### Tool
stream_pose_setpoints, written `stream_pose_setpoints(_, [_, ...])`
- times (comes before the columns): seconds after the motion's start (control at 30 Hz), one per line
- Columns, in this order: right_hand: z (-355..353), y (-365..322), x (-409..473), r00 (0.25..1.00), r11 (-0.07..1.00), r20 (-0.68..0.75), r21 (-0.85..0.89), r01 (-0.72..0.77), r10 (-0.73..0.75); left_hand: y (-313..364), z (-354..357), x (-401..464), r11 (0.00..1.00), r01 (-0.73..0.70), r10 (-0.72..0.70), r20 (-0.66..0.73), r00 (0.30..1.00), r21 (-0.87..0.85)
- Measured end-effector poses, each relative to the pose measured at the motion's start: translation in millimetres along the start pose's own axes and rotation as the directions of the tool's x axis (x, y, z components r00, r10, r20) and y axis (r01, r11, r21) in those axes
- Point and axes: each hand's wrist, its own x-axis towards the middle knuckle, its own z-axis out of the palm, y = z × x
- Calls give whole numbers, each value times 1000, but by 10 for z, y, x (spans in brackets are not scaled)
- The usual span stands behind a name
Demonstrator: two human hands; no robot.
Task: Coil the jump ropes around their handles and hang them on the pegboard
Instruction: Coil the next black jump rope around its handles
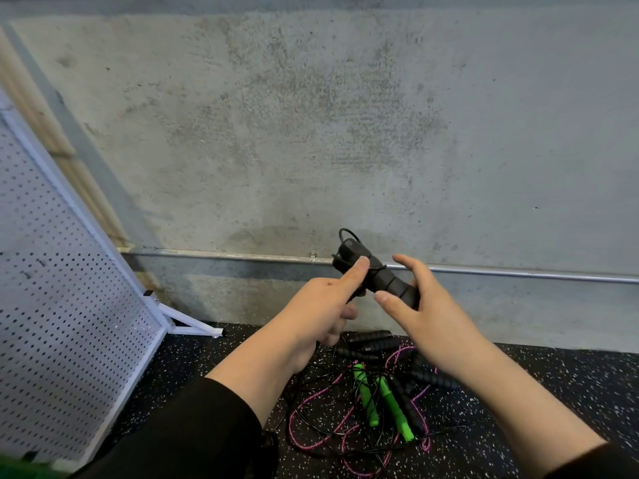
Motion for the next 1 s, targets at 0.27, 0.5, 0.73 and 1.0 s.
stream_pose_setpoints(0.27, [86, -25, -50, 989, 971, -13, -191, 140, -145, 14, 40, 10, 995, -25, 19, -70, 997, -98])
stream_pose_setpoints(0.5, [-146, -43, 65, 999, 989, -16, 149, -25, 28, 18, 54, -2, 995, -45, 48, 27, 998, -94])
stream_pose_setpoints(0.73, [-202, -31, 47, 984, 857, 145, 491, -158, 99, 7, 144, -76, 999, -34, 30, 121, 992, 30])
stream_pose_setpoints(1.0, [-192, -129, 46, 954, 648, 151, 705, -287, 258, 20, 106, -43, 994, -67, 70, 42, 997, -84])
